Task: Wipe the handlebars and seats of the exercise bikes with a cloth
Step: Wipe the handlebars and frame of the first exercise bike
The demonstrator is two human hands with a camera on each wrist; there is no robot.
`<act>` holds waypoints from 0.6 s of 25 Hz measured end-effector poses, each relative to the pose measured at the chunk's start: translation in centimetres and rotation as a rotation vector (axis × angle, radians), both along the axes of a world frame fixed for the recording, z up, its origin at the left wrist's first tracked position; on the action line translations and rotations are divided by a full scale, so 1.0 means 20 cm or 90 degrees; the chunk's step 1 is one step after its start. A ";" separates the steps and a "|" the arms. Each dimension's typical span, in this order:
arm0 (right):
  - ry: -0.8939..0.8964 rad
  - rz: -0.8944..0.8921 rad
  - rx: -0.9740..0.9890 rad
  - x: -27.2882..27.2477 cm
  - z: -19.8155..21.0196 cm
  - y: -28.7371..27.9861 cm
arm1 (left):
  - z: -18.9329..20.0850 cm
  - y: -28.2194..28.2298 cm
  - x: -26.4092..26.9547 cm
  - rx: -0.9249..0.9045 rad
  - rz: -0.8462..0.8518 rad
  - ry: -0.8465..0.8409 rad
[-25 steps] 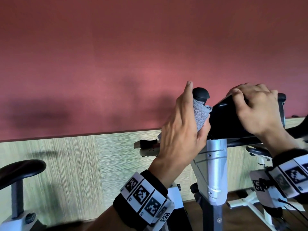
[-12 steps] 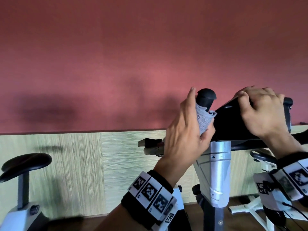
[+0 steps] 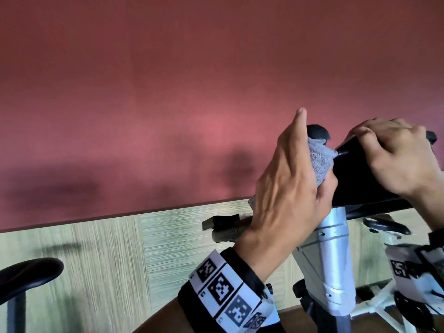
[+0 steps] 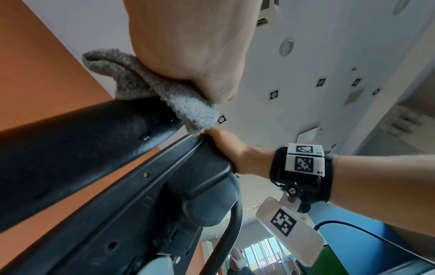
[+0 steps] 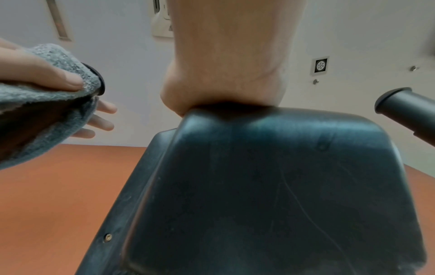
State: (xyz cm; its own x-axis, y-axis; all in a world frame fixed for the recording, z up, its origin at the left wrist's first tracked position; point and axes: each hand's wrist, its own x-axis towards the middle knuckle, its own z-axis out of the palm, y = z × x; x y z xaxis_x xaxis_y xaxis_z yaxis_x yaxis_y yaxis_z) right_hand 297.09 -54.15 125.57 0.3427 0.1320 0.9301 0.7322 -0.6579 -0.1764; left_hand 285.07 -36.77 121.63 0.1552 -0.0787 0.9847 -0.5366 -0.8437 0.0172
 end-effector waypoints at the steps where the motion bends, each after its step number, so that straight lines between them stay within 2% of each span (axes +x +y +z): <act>1: -0.001 0.003 -0.002 0.00 0.00 0.00 | 0.00 0.00 0.00 0.003 0.002 -0.004; 8: -0.021 0.025 -0.004 0.00 0.00 -0.02 | -0.14 0.02 0.01 -0.026 0.041 -0.018; 13: -0.029 0.036 -0.009 0.02 -0.02 -0.03 | -0.03 -0.06 0.03 -0.044 0.083 -0.059; 15: -0.031 0.039 -0.010 0.01 -0.02 -0.04 | -0.06 -0.05 0.05 -0.051 0.107 -0.077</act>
